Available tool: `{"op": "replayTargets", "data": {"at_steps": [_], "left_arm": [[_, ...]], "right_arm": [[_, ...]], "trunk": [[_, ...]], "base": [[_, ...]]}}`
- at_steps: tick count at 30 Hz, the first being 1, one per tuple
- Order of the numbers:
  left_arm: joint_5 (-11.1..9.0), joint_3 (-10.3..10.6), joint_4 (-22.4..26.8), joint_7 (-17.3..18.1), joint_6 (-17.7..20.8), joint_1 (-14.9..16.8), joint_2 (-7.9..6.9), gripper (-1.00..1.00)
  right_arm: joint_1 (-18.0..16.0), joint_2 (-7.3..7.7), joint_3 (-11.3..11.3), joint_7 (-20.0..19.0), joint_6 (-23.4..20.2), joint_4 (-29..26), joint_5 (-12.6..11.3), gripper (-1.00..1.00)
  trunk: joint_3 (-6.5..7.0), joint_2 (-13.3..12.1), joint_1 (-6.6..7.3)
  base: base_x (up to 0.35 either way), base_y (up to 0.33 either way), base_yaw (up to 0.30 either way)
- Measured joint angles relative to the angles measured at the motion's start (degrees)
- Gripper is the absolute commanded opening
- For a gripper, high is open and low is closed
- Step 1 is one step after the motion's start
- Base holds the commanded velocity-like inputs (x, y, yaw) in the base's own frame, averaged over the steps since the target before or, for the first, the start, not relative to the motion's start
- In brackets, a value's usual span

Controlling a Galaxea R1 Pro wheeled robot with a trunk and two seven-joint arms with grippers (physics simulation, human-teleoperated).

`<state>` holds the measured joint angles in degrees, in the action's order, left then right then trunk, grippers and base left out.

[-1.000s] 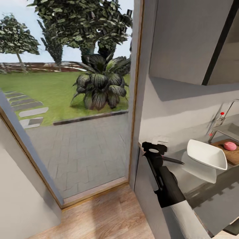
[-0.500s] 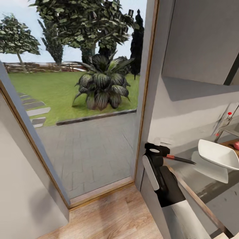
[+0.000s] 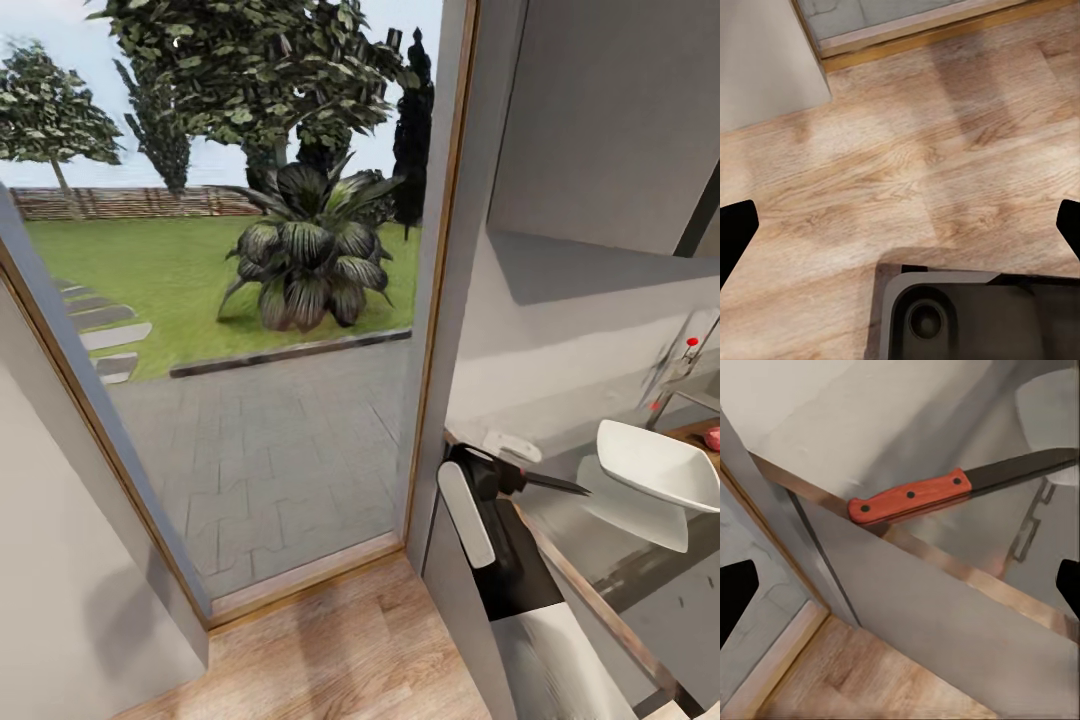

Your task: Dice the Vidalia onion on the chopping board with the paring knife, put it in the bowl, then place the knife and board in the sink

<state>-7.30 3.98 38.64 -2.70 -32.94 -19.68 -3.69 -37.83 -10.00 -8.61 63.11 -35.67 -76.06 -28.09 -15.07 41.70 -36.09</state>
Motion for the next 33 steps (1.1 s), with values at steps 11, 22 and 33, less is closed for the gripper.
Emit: {"op": "replayTargets", "data": {"at_steps": [11,22,33], "left_arm": [[0.0,0.0,0.0,0.0,0.0,0.0,0.02,1.0],[0.0,0.0,0.0,0.0,0.1,0.0,0.07,1.0],[0.0,0.0,-0.1,0.0,0.1,0.0,0.09,1.0]], "right_arm": [[0.0,0.0,0.2,4.9,0.6,0.0,-5.6,1.0],[0.0,0.0,0.4,7.6,1.4,0.0,-6.2,1.0],[0.0,0.0,5.2,7.9,1.4,0.0,-6.3,1.0]], "trunk": [[0.0,0.0,0.0],[0.0,0.0,0.0],[0.0,0.0,0.02]], "base": [[0.0,0.0,0.0],[0.0,0.0,0.0],[0.105,0.0,0.0]]}}
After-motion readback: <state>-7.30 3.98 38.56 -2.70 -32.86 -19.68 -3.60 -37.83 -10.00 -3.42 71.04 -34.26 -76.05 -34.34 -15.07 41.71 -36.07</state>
